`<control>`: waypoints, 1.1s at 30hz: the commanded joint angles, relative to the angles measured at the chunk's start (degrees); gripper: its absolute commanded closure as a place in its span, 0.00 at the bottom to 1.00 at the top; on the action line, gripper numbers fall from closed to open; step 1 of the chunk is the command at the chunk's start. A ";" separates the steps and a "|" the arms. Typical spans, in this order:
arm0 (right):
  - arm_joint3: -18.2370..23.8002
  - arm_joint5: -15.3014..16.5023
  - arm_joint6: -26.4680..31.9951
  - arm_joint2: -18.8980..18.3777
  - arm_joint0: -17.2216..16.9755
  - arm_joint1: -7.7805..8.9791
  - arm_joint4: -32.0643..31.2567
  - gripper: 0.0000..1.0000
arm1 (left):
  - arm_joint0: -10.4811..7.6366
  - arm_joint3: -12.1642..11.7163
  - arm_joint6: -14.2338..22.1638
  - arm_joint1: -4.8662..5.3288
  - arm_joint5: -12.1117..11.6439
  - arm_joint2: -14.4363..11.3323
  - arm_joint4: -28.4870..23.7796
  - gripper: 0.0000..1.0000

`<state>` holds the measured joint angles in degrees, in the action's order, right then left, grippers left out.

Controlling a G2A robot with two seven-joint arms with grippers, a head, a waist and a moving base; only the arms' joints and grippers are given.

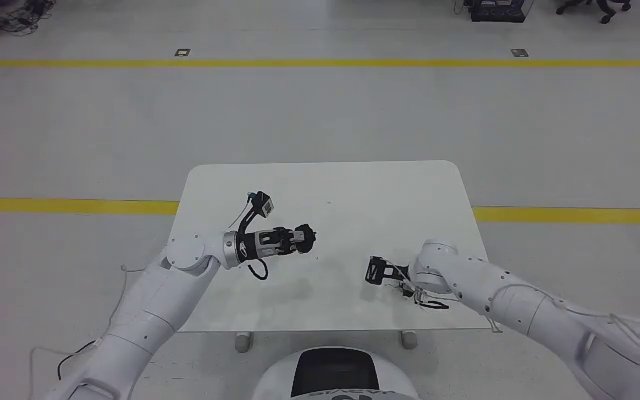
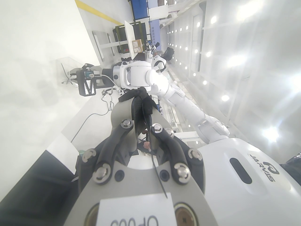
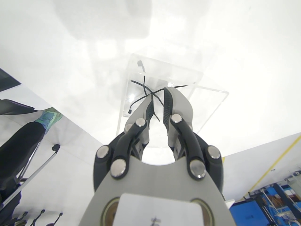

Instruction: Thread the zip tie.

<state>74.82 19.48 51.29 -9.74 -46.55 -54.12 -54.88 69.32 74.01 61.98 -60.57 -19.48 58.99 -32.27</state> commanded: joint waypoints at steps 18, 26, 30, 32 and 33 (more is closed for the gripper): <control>4.10 0.00 3.19 0.00 0.18 1.74 3.19 0.87 | 0.00 0.00 0.00 0.00 0.00 0.00 0.00 1.00; 2.44 0.00 2.56 0.00 0.14 1.24 4.20 0.86 | 0.00 0.00 0.00 0.00 0.00 0.00 0.00 1.00; 1.60 0.00 2.22 0.00 0.08 0.93 4.25 0.84 | 0.00 0.00 0.00 0.00 0.00 0.00 0.00 1.00; 1.22 0.00 2.14 0.00 0.07 0.77 4.32 0.84 | 0.00 0.00 0.00 0.00 0.00 0.00 0.00 1.00; 1.06 0.00 2.13 0.00 0.08 0.66 4.38 0.84 | 0.00 0.00 0.00 0.00 0.00 0.00 0.00 1.00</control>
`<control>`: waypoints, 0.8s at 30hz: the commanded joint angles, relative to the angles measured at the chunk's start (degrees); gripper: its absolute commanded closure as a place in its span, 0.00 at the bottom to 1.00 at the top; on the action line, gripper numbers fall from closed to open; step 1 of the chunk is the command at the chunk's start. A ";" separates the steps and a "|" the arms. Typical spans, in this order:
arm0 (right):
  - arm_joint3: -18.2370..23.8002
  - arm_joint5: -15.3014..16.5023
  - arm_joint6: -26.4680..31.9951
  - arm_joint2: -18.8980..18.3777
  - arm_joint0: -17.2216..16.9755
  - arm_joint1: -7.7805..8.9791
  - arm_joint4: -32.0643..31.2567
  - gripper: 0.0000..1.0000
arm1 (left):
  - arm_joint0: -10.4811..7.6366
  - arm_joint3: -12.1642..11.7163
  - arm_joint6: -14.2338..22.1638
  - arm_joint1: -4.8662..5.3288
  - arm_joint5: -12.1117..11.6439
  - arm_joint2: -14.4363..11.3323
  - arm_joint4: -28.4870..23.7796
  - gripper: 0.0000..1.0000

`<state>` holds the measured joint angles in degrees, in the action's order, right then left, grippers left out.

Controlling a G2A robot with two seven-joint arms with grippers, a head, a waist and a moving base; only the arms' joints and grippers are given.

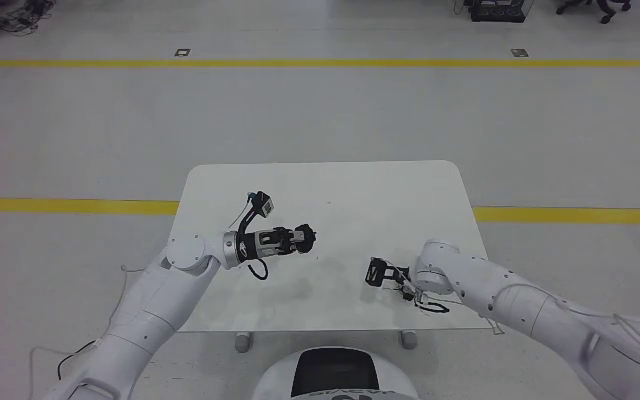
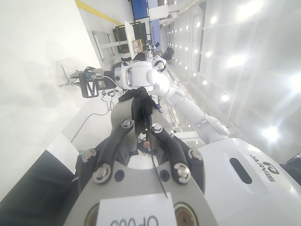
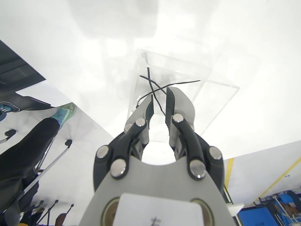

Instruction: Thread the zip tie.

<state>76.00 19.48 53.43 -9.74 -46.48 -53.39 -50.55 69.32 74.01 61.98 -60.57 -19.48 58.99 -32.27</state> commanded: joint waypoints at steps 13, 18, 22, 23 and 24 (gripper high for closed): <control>-1.34 0.00 0.47 0.00 0.09 -0.88 0.25 0.87 | 0.00 0.00 0.00 0.00 0.00 0.00 0.00 1.00; -1.71 0.00 0.67 0.00 0.14 -1.11 0.37 0.93 | 0.00 0.00 0.00 0.00 0.00 0.00 0.00 1.00; -1.79 0.00 0.88 0.00 0.30 -1.23 0.43 1.00 | 0.00 0.00 0.00 0.00 0.00 0.00 0.00 1.00; -1.71 0.00 0.99 0.00 0.36 -1.22 0.45 1.00 | 0.00 0.00 0.00 0.00 0.00 0.00 0.00 1.00; -1.62 0.00 1.09 0.00 0.40 -1.20 0.43 1.00 | 0.00 0.00 0.00 0.00 0.00 0.00 0.00 1.00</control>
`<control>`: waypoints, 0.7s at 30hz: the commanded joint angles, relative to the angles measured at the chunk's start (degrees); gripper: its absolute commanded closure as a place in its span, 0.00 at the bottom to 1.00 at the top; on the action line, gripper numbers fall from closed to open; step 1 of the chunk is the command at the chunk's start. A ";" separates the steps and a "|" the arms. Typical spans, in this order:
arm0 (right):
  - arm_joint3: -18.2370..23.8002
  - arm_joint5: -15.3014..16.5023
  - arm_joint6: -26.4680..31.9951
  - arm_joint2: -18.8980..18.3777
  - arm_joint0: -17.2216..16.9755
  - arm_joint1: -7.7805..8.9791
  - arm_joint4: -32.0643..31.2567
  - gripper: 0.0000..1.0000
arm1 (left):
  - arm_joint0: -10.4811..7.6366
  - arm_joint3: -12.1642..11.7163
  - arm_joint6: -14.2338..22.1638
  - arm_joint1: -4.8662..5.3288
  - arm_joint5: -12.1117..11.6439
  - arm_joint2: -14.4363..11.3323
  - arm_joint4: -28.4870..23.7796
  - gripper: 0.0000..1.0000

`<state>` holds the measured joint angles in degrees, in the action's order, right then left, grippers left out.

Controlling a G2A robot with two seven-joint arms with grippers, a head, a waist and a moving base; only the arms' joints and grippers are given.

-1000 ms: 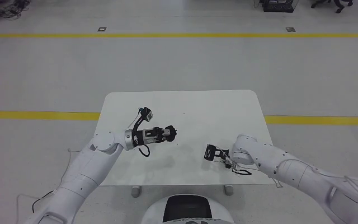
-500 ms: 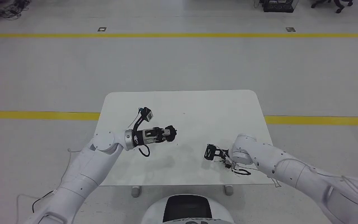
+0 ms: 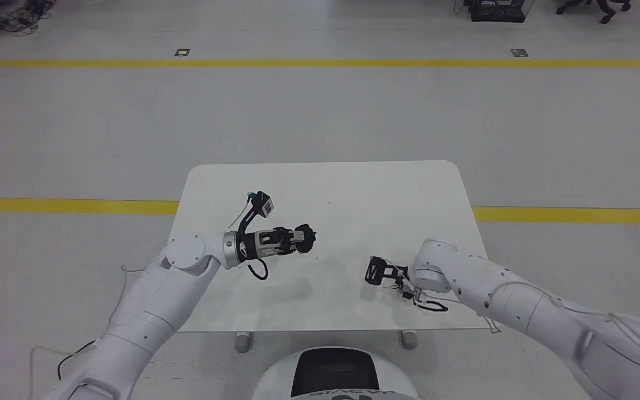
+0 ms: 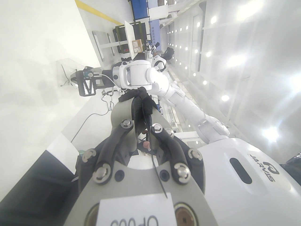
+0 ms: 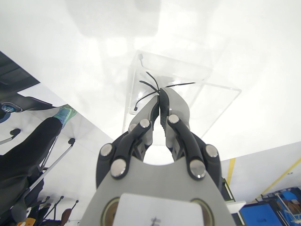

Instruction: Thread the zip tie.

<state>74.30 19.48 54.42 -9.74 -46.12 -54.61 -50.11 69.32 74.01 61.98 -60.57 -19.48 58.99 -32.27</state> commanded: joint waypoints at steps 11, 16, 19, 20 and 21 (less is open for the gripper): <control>2.99 0.00 1.92 0.00 0.60 0.94 -0.38 1.00 | 0.00 0.00 0.00 0.00 0.00 0.00 0.00 1.00; 5.36 0.00 2.53 0.00 1.04 2.06 -1.21 1.00 | 0.00 0.00 0.00 0.00 0.00 0.00 0.00 1.00; 7.46 0.00 3.26 0.00 1.25 2.97 -1.78 1.00 | 0.00 0.00 0.00 0.00 0.00 0.00 0.00 1.00; 8.29 0.00 3.49 0.00 1.34 3.36 -1.94 1.00 | 0.00 0.00 0.00 0.00 0.00 0.00 0.00 1.00; 8.94 0.00 3.58 0.00 1.42 3.68 -2.22 1.00 | 0.00 0.00 0.00 0.00 0.00 0.00 0.00 1.00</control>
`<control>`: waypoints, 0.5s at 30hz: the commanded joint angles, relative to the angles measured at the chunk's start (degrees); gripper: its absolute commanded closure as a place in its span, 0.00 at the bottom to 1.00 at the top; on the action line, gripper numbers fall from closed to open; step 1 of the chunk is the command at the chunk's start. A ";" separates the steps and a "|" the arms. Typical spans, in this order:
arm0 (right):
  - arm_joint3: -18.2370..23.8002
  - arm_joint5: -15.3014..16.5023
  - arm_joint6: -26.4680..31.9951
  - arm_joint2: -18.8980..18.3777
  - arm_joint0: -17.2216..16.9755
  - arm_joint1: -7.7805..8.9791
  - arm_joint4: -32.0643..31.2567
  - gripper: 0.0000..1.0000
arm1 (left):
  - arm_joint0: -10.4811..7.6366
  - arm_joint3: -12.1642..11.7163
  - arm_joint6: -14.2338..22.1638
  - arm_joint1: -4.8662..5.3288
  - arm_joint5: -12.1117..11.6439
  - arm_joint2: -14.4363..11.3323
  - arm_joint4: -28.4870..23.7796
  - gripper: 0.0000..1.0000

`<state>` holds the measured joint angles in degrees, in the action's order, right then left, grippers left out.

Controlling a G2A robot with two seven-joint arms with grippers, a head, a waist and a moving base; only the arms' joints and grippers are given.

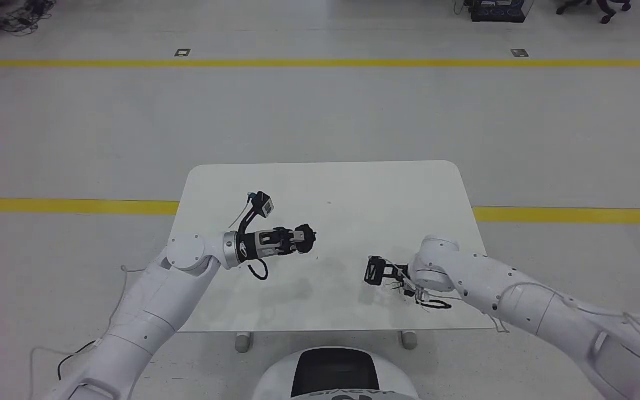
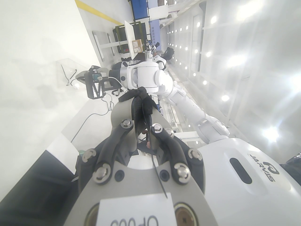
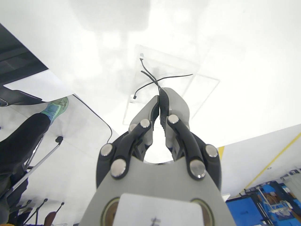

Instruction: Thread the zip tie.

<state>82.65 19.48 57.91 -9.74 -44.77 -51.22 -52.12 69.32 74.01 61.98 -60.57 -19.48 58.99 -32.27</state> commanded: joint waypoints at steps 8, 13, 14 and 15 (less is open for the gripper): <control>5.81 0.00 -2.79 0.00 0.76 3.89 -1.80 1.00 | 0.00 0.00 0.00 0.00 0.00 0.00 0.00 1.00; 8.33 0.00 -10.00 0.00 1.32 7.80 -3.26 1.00 | 0.00 0.00 0.00 0.00 0.00 0.00 0.00 1.00; 8.66 0.00 -11.99 0.00 1.49 8.59 -3.38 1.00 | 0.00 0.00 0.00 0.00 0.00 0.00 0.00 1.00; 8.79 0.00 -14.22 0.00 1.65 9.42 -3.41 1.00 | 0.00 0.00 0.00 0.00 0.00 0.00 0.00 1.00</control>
<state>91.34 19.48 45.81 -9.74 -43.25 -42.52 -55.52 69.32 74.01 61.98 -60.57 -19.48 58.99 -32.27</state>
